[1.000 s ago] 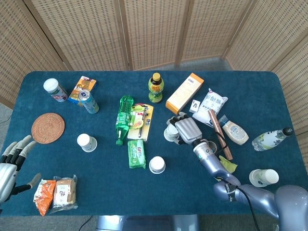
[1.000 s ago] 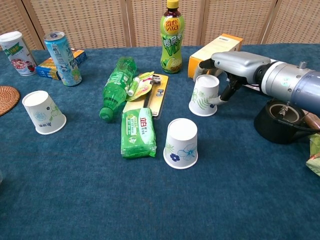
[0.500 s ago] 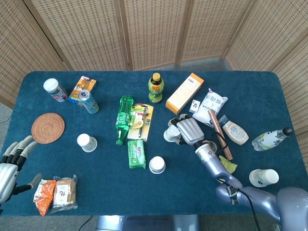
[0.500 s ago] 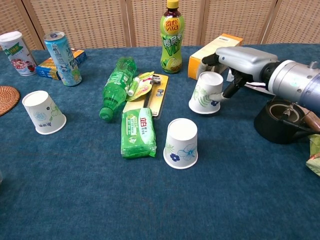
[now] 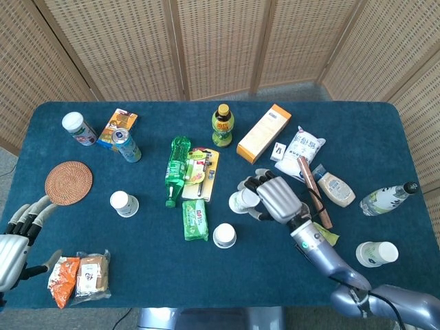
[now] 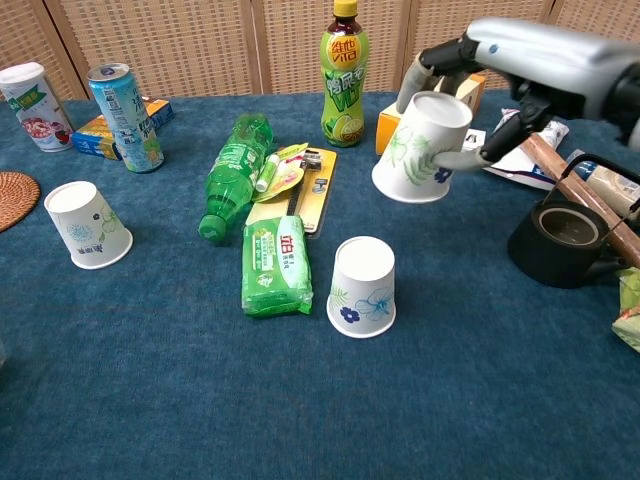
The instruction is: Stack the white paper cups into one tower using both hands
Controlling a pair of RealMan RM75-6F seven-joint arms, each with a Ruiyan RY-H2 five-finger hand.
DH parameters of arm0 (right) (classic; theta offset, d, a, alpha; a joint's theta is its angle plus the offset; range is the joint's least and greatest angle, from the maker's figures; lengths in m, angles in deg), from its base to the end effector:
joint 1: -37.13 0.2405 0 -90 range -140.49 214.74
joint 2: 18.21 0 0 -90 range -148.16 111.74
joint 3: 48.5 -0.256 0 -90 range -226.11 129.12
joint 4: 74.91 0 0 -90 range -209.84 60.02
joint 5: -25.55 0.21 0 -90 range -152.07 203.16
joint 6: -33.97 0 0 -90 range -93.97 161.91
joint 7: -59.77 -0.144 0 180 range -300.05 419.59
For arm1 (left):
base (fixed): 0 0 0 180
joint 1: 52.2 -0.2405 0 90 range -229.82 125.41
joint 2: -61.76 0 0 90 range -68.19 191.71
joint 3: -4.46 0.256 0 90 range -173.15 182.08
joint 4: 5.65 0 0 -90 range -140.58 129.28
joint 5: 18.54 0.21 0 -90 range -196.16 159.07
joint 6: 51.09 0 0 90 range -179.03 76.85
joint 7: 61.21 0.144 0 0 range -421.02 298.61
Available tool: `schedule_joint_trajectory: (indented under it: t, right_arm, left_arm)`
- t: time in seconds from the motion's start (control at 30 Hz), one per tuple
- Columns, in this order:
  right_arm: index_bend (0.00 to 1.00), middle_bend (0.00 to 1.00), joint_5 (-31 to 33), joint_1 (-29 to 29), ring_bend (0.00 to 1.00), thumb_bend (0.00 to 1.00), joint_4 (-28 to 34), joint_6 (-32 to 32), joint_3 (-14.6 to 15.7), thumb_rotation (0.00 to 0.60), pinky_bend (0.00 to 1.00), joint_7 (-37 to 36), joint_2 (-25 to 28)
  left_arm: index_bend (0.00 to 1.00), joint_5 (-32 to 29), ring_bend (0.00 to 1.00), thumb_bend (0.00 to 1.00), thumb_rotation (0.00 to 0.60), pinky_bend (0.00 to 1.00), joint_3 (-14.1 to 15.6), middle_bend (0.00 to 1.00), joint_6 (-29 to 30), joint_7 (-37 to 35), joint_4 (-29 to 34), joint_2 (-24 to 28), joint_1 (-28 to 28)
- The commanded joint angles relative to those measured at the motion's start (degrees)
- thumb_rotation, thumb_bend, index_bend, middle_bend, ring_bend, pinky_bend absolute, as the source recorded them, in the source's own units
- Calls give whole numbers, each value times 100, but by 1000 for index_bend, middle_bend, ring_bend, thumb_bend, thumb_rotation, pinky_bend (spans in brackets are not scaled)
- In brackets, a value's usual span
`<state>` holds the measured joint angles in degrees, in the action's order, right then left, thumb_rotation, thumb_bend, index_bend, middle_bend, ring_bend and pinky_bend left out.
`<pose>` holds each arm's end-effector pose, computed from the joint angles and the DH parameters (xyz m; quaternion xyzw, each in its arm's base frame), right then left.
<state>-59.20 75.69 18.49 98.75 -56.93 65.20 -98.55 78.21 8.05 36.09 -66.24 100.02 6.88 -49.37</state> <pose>-0.1221 -0.3123 0.0367 0.7347 -0.3164 0.4948 0.3396 -0.2639 0.1430 0.1705 -0.6187 -0.4305 -0.4316 0.4956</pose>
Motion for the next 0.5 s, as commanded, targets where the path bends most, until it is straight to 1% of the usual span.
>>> schedule_joint_trajectory:
  t: [0.03,0.17,0.37,0.5]
  right_arm:
    - [359,419,-247,-87,396,349,264,116,146,600,248,228,147]
    - [359,419,-358,-95,396,342,482,106,214,600,248,309,147]
    - [359,419,-532,-125,396,350,807,52,373,600,248,637,189]
    - [358,419,-566,-102,396,349,853,-55,429,600,248,807,137]
  left_arm:
    - [0,12,0,355,600,0,11,0,-13,13,3,-5,3]
    - [0,10,0,355,600,0,13,0,-8,16,7,-5,0]
    - [0,-5,0,354,600,0,6,0,4,-13,0,6,-1]
    - [0,-4,0,354,600,0,15,0,-24,-17,-4,4,9]
